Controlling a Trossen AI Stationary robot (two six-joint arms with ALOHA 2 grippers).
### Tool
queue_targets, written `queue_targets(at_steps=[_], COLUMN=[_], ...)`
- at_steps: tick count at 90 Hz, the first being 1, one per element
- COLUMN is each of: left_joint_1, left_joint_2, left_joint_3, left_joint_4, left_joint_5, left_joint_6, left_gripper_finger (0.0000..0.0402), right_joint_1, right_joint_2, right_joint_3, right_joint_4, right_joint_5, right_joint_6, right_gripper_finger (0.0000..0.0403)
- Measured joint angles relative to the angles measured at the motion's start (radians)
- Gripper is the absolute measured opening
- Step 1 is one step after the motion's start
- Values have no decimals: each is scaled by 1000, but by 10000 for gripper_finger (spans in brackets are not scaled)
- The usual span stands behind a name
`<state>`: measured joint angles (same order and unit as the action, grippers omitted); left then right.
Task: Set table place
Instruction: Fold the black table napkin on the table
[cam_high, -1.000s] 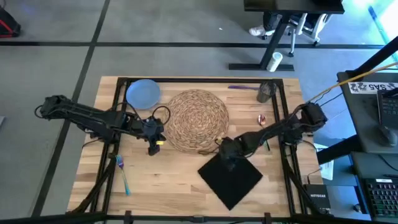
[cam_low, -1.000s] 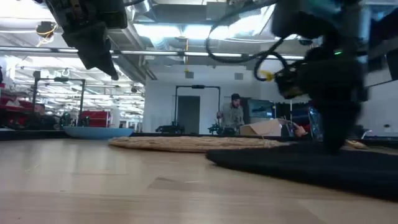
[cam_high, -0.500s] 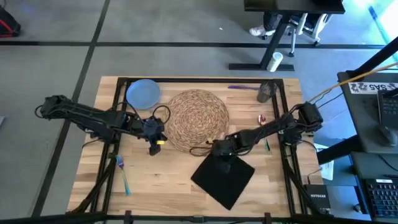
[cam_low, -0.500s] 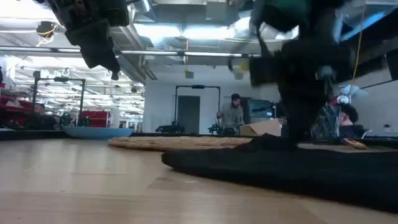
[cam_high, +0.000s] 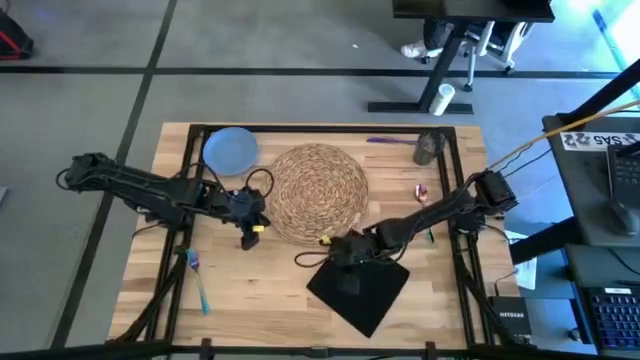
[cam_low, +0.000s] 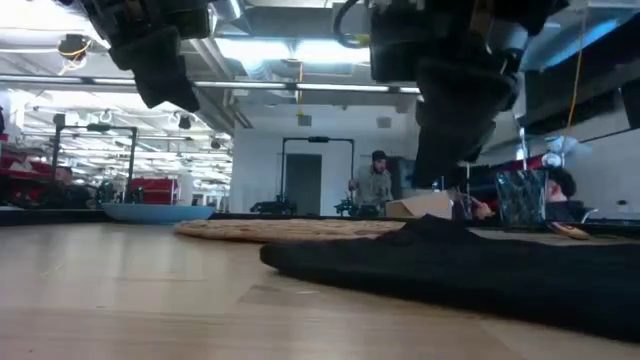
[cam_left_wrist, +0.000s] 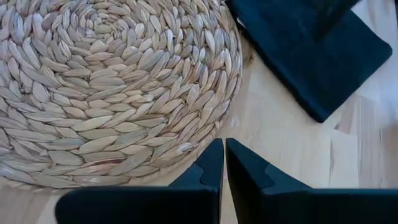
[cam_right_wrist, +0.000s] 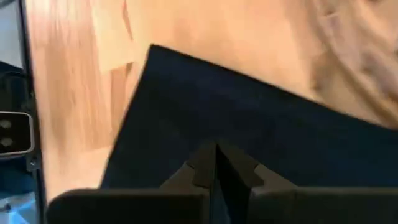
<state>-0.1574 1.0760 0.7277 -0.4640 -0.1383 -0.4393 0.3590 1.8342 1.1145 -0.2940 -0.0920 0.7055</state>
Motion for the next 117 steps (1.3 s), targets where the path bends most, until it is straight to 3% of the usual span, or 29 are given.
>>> queue_targets(at_steps=[31,70,91,117], left_joint_1=[0,0,0,0], left_joint_2=[0,0,0,0], left_joint_3=[0,0,0,0], left_joint_4=[5,5,7,51], left_joint_5=[0,0,0,0], left_joint_6=[1,1,1,1], left_gripper_finger=[1,1,1,1], right_joint_1=[124,278,303,302], right_joint_2=[81,78,77,78], right_joint_3=[0,6,6,5], right_joint_4=[33,-204,-313,-483], right_joint_5=[-86,-168,-174,-173], right_joint_6=[151,279,365,349], right_gripper_finger=[0,0,0,0])
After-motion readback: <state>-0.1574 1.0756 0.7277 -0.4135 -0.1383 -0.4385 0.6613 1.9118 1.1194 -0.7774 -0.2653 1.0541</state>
